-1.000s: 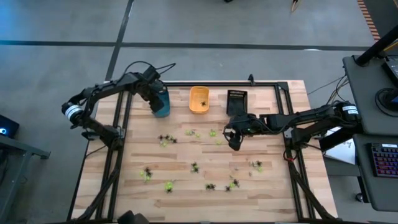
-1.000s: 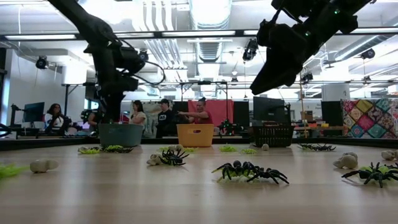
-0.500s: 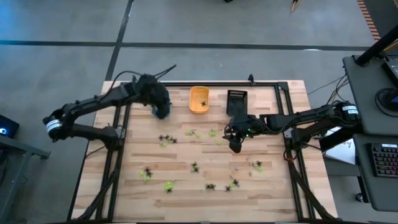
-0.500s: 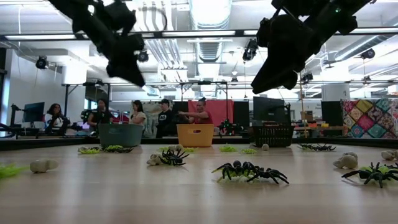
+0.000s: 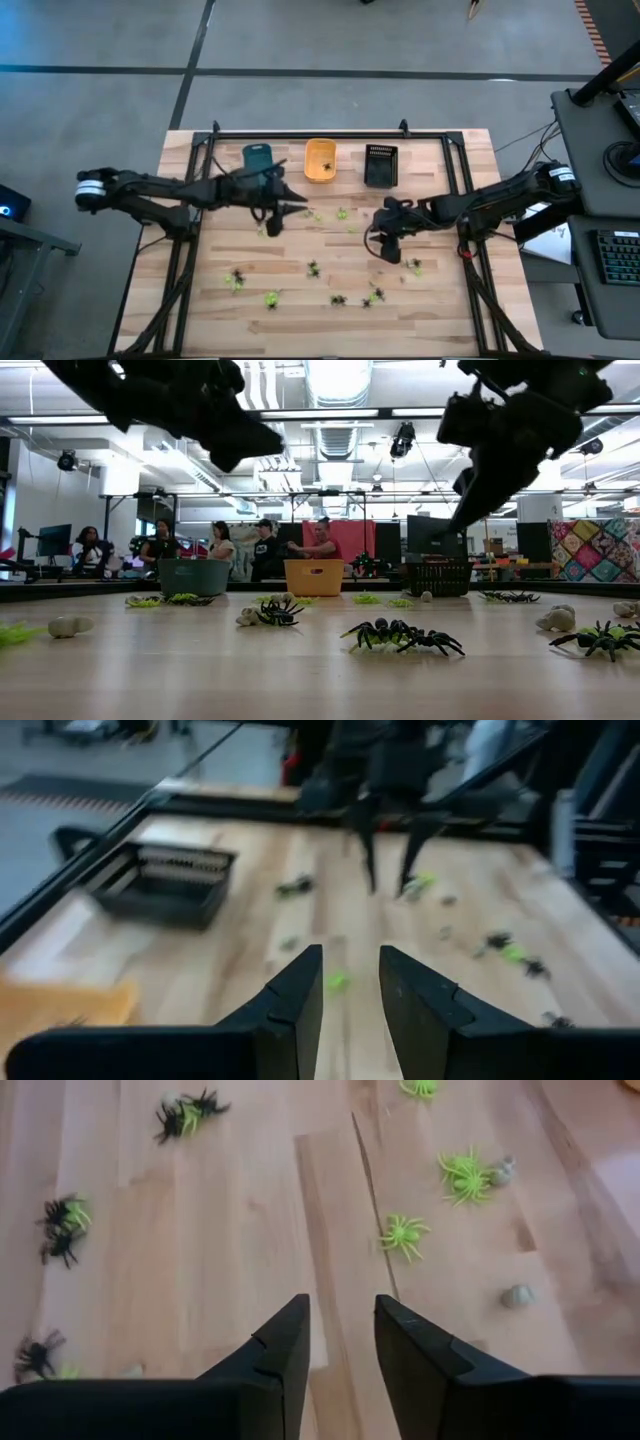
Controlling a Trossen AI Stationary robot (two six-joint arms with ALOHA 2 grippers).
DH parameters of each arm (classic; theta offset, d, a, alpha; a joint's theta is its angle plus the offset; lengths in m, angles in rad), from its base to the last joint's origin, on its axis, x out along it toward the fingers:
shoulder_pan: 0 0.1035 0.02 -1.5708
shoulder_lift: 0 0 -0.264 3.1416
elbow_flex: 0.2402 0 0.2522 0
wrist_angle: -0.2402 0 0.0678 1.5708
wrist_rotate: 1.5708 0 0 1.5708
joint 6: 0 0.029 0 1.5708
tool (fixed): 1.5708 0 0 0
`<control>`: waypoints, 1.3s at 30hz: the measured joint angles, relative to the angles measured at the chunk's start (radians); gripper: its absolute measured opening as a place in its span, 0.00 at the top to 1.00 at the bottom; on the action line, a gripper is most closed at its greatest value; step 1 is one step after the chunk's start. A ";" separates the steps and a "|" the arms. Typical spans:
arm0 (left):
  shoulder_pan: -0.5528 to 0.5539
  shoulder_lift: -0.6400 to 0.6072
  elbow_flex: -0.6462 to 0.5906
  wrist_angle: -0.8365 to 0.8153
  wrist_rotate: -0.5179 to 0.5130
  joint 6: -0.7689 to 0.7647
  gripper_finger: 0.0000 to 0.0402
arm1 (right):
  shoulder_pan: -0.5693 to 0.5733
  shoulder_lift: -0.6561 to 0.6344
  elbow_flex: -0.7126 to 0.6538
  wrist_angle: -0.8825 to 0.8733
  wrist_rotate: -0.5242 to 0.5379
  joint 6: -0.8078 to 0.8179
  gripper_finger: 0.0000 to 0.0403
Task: Sort Halloween decoration
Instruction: Put the green spider toy into the black bin
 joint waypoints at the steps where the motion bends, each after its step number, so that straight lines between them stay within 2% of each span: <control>1: -0.011 0.025 -0.003 0.040 0.000 0.000 0.79 | 0.005 0.000 -0.015 0.020 0.008 -0.005 0.75; 5: -0.043 0.145 0.011 0.135 -0.002 -0.002 0.79 | 0.011 0.000 -0.097 0.162 0.015 -0.030 0.76; 11: -0.062 0.334 0.113 0.158 -0.003 0.010 0.79 | 0.011 0.000 -0.220 0.401 0.055 -0.031 0.78; 16: -0.061 0.479 0.204 0.157 -0.005 0.027 0.80 | 0.011 0.000 -0.235 0.410 0.116 -0.028 0.80; 24: -0.061 0.663 0.305 0.154 -0.005 0.027 0.81 | 0.011 0.000 -0.230 0.416 0.131 -0.054 0.82; 33: -0.081 0.798 0.393 0.159 -0.007 0.024 0.81 | 0.011 0.000 -0.230 0.438 0.148 -0.043 0.79; 39: -0.083 0.826 0.401 0.156 -0.056 0.020 0.81 | 0.011 0.000 -0.230 0.454 0.149 -0.016 0.73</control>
